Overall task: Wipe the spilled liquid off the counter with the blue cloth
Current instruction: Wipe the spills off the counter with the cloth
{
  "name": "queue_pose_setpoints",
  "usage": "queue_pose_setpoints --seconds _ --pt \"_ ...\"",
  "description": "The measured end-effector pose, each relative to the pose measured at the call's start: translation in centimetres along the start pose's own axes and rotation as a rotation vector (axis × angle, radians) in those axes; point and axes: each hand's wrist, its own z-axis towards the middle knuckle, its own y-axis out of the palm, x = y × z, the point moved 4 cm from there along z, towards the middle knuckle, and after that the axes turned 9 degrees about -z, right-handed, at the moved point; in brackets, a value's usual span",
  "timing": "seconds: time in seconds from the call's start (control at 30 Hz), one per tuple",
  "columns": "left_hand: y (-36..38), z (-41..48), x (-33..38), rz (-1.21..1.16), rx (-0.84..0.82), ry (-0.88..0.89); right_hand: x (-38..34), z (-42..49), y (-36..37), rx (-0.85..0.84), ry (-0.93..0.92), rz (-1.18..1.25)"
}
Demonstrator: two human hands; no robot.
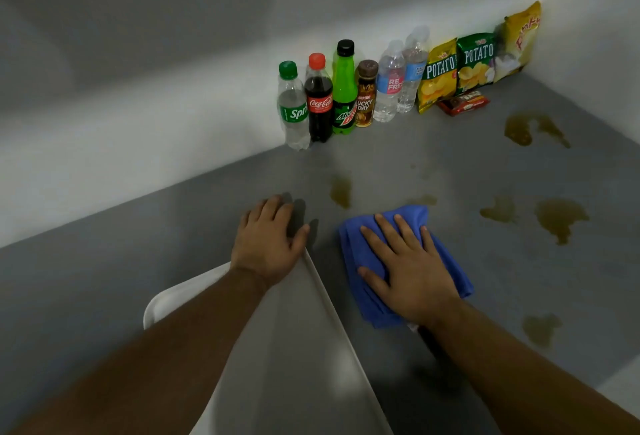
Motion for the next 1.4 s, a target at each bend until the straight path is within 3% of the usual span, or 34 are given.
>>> queue_pose_setpoints --seconds 0.2,0.43,0.73,0.9,1.07,1.23,1.4 --pt "1.0 0.6 -0.7 0.020 0.020 -0.020 -3.6 -1.5 0.3 -0.010 -0.035 0.023" --pt "1.4 0.6 -1.0 -0.008 0.048 -0.008 -4.0 6.6 -1.2 0.032 -0.036 0.024" --pt "1.3 0.6 -1.1 -0.014 0.059 -0.014 -2.3 5.1 -0.5 0.047 0.202 0.030" --pt "1.3 0.6 -0.9 -0.026 0.089 -0.009 -5.7 2.9 0.2 0.016 0.081 0.048" --pt "1.1 0.6 -0.9 -0.036 0.077 -0.006 -5.2 8.4 -1.4 0.028 -0.030 0.035" --pt "0.7 1.1 -1.0 -0.039 0.031 -0.009 -2.1 11.3 -2.0 0.025 0.077 0.042" --pt "-0.7 3.4 -2.3 -0.078 0.010 -0.012 -2.2 7.4 -1.1 0.055 0.119 0.050"
